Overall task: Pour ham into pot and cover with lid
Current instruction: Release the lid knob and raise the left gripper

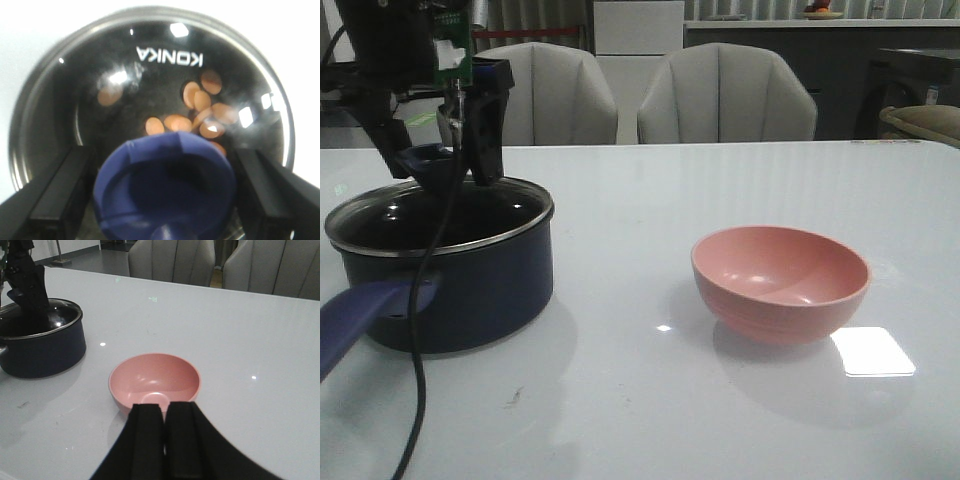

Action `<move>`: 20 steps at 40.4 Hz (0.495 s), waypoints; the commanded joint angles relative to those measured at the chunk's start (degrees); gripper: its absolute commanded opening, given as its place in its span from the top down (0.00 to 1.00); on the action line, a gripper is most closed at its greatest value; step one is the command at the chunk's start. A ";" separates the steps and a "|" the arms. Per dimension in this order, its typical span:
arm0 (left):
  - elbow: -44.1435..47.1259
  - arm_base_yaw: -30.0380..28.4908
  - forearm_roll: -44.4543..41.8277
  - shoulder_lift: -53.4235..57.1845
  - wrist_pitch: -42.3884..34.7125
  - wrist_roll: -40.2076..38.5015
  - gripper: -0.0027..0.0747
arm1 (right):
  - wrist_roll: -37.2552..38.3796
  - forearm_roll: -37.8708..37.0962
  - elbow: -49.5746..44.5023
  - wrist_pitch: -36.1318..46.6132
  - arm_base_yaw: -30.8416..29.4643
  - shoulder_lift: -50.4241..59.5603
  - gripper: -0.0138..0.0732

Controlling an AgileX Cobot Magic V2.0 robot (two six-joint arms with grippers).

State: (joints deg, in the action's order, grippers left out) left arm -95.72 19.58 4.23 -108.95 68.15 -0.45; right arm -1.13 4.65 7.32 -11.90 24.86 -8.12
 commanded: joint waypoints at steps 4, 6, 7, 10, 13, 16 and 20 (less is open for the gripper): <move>-6.07 0.23 0.56 2.75 1.27 -0.09 0.23 | -0.40 -0.22 1.73 4.82 0.06 -0.48 0.67; -7.54 0.23 0.56 2.75 2.08 -0.09 0.23 | -0.40 -0.22 1.73 4.82 0.06 -0.48 0.67; -8.37 0.23 0.56 2.75 2.71 -0.09 0.23 | -0.40 -0.22 1.73 4.82 0.06 -0.48 0.67; -10.14 0.23 0.56 3.00 4.12 -0.09 0.24 | -0.40 -0.22 1.73 4.82 0.06 -0.48 0.67; -10.51 0.23 0.56 3.93 4.53 -0.09 0.24 | -0.40 -0.22 1.73 4.82 0.06 -0.48 0.67; -10.40 0.23 0.56 5.38 4.53 -0.09 0.24 | -0.40 -0.22 1.73 4.82 0.06 -0.48 0.67; -9.93 0.23 0.56 8.18 4.53 -0.09 0.24 | -0.40 -0.22 1.73 4.82 0.06 -0.48 0.67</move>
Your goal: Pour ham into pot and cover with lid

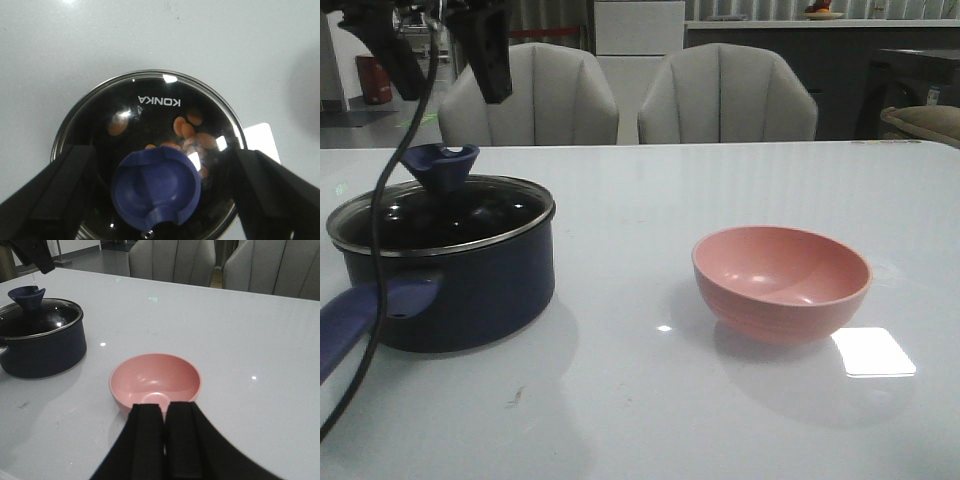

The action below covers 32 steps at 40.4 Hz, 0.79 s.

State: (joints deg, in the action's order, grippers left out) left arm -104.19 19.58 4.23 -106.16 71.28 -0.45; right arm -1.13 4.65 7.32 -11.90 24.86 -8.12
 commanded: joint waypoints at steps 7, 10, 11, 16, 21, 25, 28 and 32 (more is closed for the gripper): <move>2.39 0.35 1.91 12.68 -0.81 -0.09 0.24 | -0.40 -0.22 1.73 4.82 0.06 -0.48 0.67; 5.97 0.89 1.91 17.04 -4.01 -0.09 0.24 | -0.40 -0.22 1.73 4.82 0.06 -0.48 0.67; 7.67 1.13 1.91 18.68 -5.38 0.04 0.24 | -0.40 -0.22 1.73 4.82 0.06 -0.48 0.67; 16.34 2.14 1.91 25.59 -10.87 0.45 0.24 | -0.40 -0.22 1.73 4.82 0.06 -0.48 0.67; 25.73 2.81 1.91 33.61 -16.10 0.45 0.24 | -0.40 -0.22 1.73 4.82 0.06 -0.48 0.67; 33.06 2.81 1.91 39.63 -19.66 1.37 0.24 | -0.40 -0.22 1.73 4.82 0.06 -0.48 0.67; 37.67 2.81 1.79 44.68 -22.72 1.48 0.24 | -0.40 -0.22 1.73 4.82 0.06 -0.48 0.67; 43.88 2.81 1.22 51.25 -26.77 1.48 0.24 | -0.40 -0.22 1.73 4.82 0.06 -0.48 0.67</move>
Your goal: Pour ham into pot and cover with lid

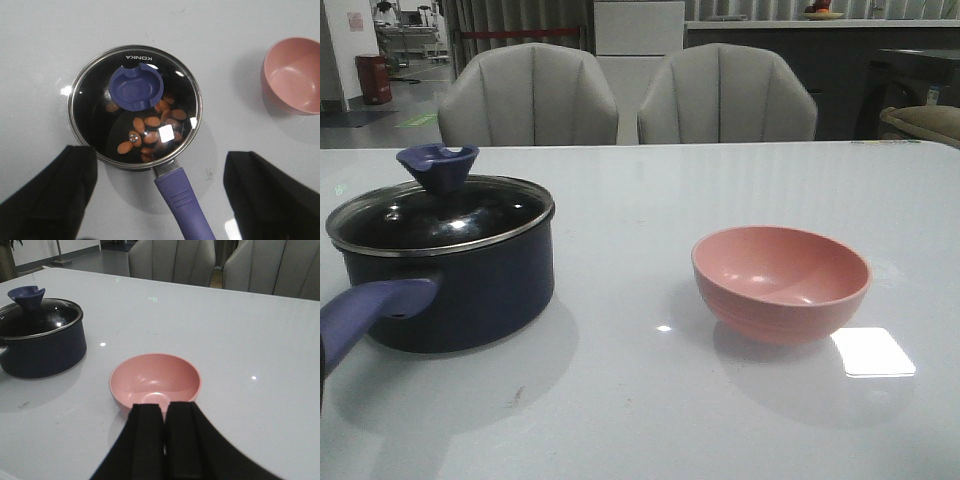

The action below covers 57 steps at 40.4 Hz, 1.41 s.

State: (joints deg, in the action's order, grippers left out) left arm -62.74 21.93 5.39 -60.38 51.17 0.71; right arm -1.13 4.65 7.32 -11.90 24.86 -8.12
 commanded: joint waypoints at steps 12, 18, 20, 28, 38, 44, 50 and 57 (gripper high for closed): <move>19.42 0.46 -1.98 24.59 -19.13 0.33 0.24 | -0.40 -0.22 1.73 4.82 0.06 -0.48 0.67; 27.19 0.46 -0.97 36.12 -24.92 0.33 0.24 | -0.40 -0.22 1.73 4.82 0.06 -0.48 0.67; 29.70 0.46 -1.10 39.17 -26.07 0.33 0.24 | -0.40 -0.22 1.73 4.82 0.06 -0.48 0.67; 37.40 0.46 -1.07 51.79 -26.61 0.33 0.24 | -0.40 -0.22 1.73 4.82 0.06 -0.48 0.67; 40.44 0.46 -1.07 57.44 -26.14 0.33 0.62 | -0.40 -0.22 1.73 4.82 0.06 -0.48 0.67; 40.79 0.46 -1.07 57.44 -26.24 0.33 0.80 | -0.40 -0.22 1.73 4.82 0.06 -0.48 0.67; 40.79 0.46 -0.91 57.44 -26.34 0.33 0.82 | -0.40 -0.22 1.73 4.82 0.06 -0.48 0.67; 40.79 0.46 -0.91 57.44 -26.34 0.33 0.82 | -0.40 -0.22 1.73 4.82 0.06 -0.48 0.67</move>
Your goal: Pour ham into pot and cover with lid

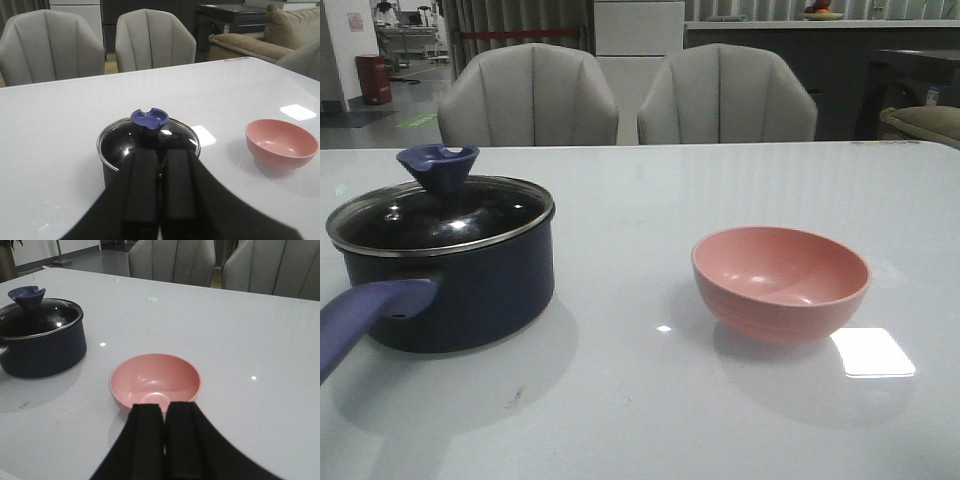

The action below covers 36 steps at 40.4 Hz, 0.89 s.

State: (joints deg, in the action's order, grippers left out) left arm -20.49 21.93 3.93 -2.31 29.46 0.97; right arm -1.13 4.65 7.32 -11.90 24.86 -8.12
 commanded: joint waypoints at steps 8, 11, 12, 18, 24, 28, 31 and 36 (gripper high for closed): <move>-1.46 0.46 0.55 -0.63 -4.63 0.06 0.82 | -0.40 -0.22 1.73 4.82 0.06 -0.48 0.67; -0.22 0.46 0.55 -0.51 -6.32 0.06 0.82 | -0.40 -0.22 1.73 4.82 0.06 -0.48 0.67; 0.50 0.46 0.55 -0.51 -6.90 0.06 0.82 | -0.40 -0.22 1.73 4.82 0.06 -0.48 0.67; 6.17 -2.94 -1.19 0.03 -12.90 0.06 0.82 | -0.40 -0.22 1.73 4.82 0.06 -0.48 0.67; 12.79 -9.28 -1.92 2.49 -20.55 0.06 0.82 | -0.40 -0.22 1.73 4.82 0.06 -0.48 0.67; 16.58 -12.74 -1.92 3.76 -25.54 0.06 0.82 | -0.40 -0.22 1.73 4.82 0.06 -0.48 0.67; 18.48 -15.33 -2.16 3.76 -28.04 0.06 0.82 | -0.40 -0.22 1.73 4.83 0.06 -0.48 0.67; 20.97 -18.95 -2.16 3.76 -31.45 0.06 0.82 | -0.40 -0.22 1.73 4.83 0.06 -0.48 0.67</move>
State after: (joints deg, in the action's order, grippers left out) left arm 0.25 4.73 1.84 0.25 6.19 0.97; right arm -1.13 4.65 7.32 -11.90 24.86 -8.12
